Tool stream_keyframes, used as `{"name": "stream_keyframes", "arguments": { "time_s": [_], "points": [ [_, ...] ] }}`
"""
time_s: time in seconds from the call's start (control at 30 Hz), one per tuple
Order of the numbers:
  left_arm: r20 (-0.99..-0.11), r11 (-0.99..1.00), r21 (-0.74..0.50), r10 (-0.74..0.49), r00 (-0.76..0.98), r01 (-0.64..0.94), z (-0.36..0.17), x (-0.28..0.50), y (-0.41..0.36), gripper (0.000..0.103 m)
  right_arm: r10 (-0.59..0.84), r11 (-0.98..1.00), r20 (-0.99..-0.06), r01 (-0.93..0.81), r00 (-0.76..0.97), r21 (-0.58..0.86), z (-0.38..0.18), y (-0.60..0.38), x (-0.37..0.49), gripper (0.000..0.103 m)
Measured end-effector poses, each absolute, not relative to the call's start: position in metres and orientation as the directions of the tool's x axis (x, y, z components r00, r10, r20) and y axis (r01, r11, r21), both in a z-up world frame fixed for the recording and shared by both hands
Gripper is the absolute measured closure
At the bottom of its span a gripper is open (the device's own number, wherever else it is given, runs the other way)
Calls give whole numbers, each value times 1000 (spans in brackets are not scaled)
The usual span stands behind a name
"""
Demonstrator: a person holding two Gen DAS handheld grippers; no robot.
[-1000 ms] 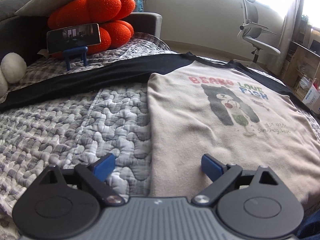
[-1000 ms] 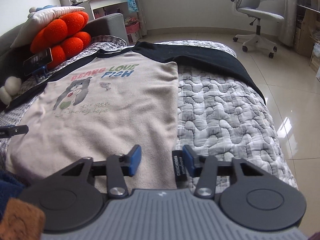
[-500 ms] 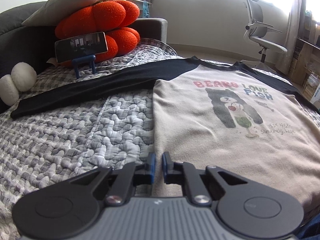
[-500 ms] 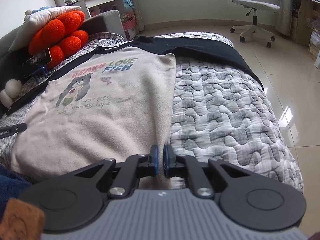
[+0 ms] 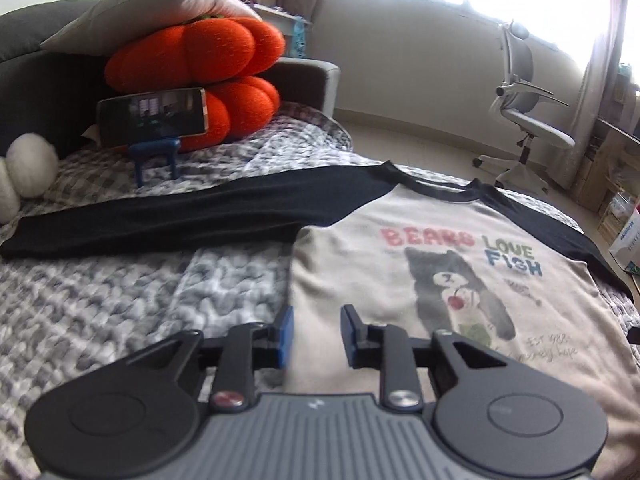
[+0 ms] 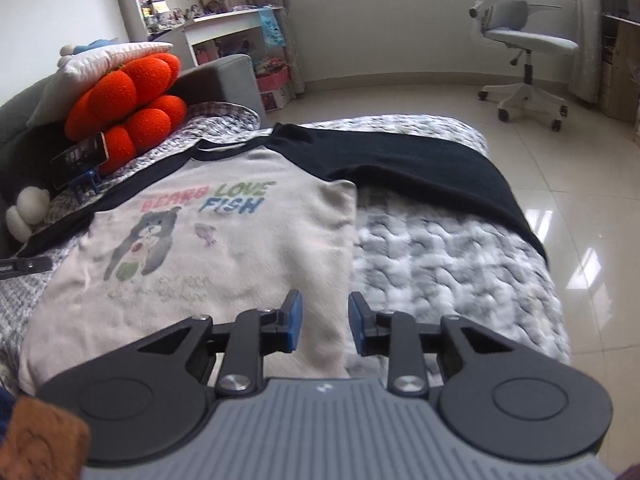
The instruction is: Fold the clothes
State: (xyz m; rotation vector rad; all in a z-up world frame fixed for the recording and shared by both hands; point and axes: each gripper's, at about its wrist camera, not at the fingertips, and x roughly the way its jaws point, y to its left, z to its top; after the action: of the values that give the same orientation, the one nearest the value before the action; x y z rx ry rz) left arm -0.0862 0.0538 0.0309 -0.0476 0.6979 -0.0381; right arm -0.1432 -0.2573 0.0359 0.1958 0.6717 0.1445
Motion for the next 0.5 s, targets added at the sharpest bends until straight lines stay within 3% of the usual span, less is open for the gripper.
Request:
{"name": "stream_keyframes", "arguments": {
  "time_s": [0.2,0.27,0.5],
  "points": [
    [-634,997,-63,-81,769,53,29,-56,36,67,242,970,-622,-167,745,177,19,-237,-112,74],
    [-626,997,-47,-76,776,60,24,-60,38,66,226,974,-618,-159,753,163,16,-243,-114,83],
    [-631,998,-15,-53,774,57,22,-65,41,66,193,973,-623,-67,758,221,17,-288,-117,98]
  ]
}}
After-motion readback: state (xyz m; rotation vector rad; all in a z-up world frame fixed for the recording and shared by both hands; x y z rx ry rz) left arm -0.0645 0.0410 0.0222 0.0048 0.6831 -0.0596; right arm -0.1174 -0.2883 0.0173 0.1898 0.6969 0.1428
